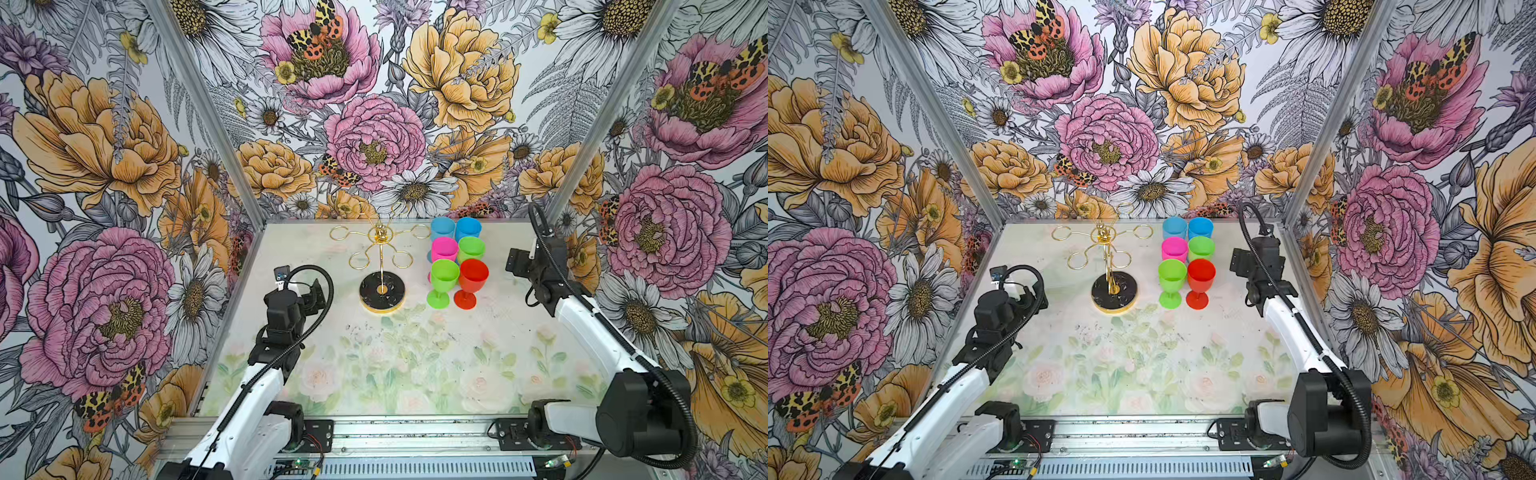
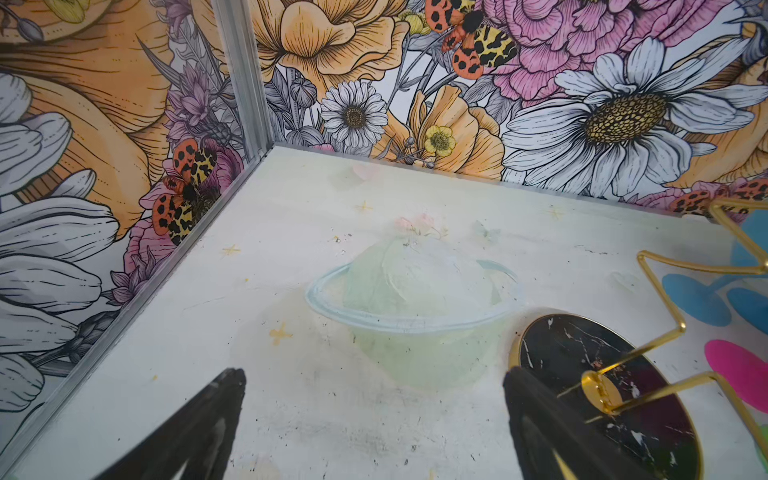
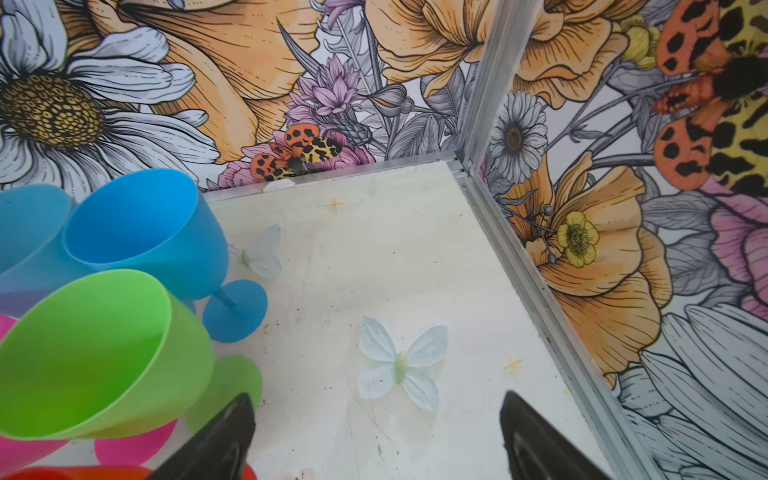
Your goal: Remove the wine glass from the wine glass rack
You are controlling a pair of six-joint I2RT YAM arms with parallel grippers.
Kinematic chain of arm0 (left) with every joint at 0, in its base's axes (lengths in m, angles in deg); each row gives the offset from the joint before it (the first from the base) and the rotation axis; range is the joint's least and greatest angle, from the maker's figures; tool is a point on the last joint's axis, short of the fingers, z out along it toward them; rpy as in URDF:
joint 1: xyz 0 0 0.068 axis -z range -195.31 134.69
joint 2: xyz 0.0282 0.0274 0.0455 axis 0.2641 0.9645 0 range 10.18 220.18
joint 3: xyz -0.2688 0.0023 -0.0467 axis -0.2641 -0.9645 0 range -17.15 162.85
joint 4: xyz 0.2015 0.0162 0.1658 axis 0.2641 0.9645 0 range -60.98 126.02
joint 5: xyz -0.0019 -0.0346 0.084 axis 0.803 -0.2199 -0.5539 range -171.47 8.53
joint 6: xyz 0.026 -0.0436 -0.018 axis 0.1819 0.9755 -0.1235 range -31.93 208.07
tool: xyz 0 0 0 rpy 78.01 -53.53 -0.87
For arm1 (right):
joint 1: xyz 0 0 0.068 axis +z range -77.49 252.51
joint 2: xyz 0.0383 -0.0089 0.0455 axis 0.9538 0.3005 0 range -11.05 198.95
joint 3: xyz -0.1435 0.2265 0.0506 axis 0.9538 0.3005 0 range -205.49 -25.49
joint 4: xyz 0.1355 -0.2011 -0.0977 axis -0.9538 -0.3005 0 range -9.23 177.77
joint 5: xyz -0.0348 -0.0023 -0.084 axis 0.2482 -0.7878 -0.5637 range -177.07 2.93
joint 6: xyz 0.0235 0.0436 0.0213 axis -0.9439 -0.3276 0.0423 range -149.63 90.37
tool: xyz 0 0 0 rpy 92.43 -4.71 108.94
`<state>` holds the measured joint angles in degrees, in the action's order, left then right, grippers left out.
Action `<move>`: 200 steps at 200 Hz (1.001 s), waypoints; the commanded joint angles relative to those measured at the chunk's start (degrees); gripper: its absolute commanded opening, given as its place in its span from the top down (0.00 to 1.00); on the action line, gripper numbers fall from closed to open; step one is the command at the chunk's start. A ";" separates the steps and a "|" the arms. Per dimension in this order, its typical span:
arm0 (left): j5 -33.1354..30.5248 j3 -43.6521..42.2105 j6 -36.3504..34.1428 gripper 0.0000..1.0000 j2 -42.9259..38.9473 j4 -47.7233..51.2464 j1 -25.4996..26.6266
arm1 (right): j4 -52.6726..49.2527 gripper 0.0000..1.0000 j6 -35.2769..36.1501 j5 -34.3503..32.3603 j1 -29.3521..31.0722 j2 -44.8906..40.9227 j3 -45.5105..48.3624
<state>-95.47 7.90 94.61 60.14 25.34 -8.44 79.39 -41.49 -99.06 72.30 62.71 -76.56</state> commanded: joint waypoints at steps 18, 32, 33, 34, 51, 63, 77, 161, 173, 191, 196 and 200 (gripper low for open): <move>5.00 -4.21 -3.81 0.01 7.46 -19.42 -3.29 | 17.23 0.06 1.22 -0.27 -3.05 1.24 8.45; 5.85 -4.80 -4.46 0.01 11.30 -23.48 -4.12 | 21.76 0.06 1.07 0.16 -4.03 2.43 11.92; 5.93 -4.87 -4.54 0.01 11.61 -23.78 -4.14 | 22.19 0.06 1.06 0.23 -4.15 2.52 12.25; 6.01 -4.94 -4.49 0.01 11.90 -24.24 -4.14 | 22.58 0.06 1.05 0.31 -4.21 2.66 12.54; 6.83 -5.83 -6.15 0.01 16.80 -30.30 -4.24 | 28.50 0.05 0.50 1.01 -4.71 4.42 16.44; 6.73 -6.54 -6.82 0.01 20.31 -35.28 -4.28 | 32.91 0.05 0.37 1.29 -4.80 5.65 19.06; 6.97 -7.19 -7.34 0.01 23.58 -40.40 -4.27 | 38.06 0.05 0.26 0.86 -4.85 7.05 21.67; 5.39 -8.11 -8.90 0.01 39.41 -60.12 -4.88 | 52.31 0.01 2.07 2.45 -3.82 8.46 28.44; 6.31 -6.97 -8.39 0.01 38.24 -55.96 -5.52 | 53.53 0.01 2.81 2.50 -3.22 8.80 28.82; 8.32 -4.88 -8.39 0.01 38.73 -52.51 -6.16 | 61.61 0.01 4.14 2.70 -2.12 13.48 31.14; 8.56 -4.13 -8.39 0.01 38.51 -50.65 -6.25 | 67.95 0.01 4.77 3.12 -2.06 15.56 32.25; 8.63 -3.71 -8.46 0.01 38.67 -50.24 -6.26 | 67.09 0.01 4.70 3.48 -2.04 14.37 32.79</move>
<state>-89.46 1.28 86.18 99.15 -26.74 -13.86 133.29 -39.02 -97.26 69.37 72.61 -47.16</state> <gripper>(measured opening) 0.987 0.994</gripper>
